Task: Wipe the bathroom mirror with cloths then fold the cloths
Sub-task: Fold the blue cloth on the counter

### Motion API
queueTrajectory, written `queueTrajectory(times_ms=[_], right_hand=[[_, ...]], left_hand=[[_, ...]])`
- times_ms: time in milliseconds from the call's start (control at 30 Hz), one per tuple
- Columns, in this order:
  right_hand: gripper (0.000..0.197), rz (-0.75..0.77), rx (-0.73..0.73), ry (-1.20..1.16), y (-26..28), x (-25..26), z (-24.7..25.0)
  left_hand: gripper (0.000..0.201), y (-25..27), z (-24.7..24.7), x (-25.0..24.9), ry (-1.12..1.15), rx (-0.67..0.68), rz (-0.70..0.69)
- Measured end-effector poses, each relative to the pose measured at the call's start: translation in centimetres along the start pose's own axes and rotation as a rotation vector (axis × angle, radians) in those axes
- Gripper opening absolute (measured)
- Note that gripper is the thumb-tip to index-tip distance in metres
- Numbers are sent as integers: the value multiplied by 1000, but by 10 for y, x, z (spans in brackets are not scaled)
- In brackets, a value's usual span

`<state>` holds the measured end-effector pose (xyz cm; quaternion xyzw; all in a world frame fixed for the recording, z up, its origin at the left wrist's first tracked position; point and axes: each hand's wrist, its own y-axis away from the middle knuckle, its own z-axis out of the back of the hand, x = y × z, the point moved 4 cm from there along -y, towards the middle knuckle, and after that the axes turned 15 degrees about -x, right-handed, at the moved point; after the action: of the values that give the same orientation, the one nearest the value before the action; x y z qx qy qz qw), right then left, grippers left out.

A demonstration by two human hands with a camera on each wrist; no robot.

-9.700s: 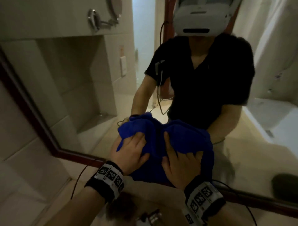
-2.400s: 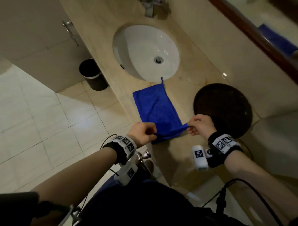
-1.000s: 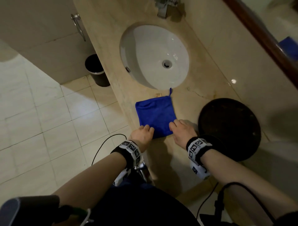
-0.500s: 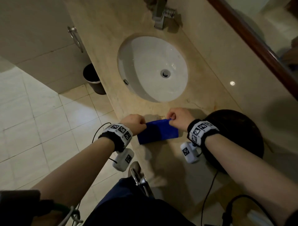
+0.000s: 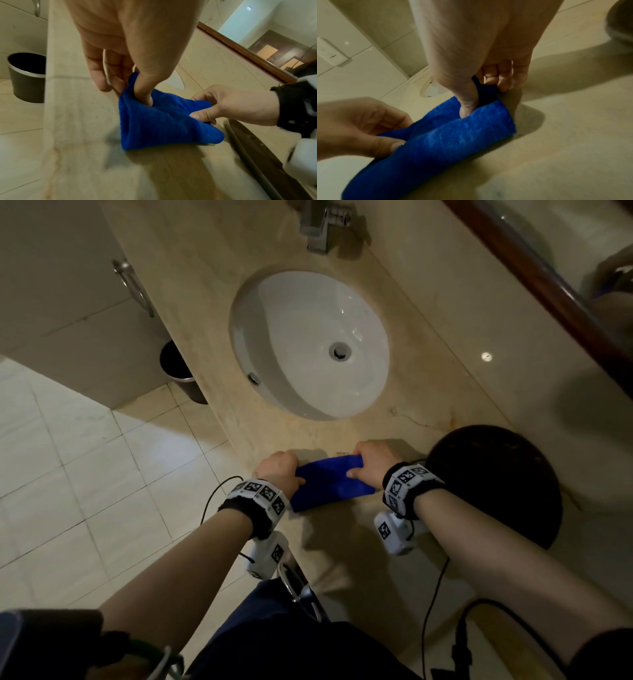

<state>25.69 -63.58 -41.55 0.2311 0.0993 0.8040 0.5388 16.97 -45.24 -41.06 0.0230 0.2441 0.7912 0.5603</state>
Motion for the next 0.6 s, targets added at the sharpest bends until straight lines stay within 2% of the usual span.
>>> queueTrajectory(times_ms=[167, 233, 367, 600], right_hand=[[27, -19, -40, -113, 23, -4, 2], [23, -16, -90, -177, 41, -13, 5], [25, -85, -58, -471, 82, -42, 8], [21, -318, -140, -587, 139, -145, 58]], left_hand=[[32, 14, 1, -2, -14, 16, -100], [27, 23, 1, -2, 86, 34, -130], [16, 33, 6, -17, 358, 107, -104], [18, 27, -2, -139, 713, 391, -89]])
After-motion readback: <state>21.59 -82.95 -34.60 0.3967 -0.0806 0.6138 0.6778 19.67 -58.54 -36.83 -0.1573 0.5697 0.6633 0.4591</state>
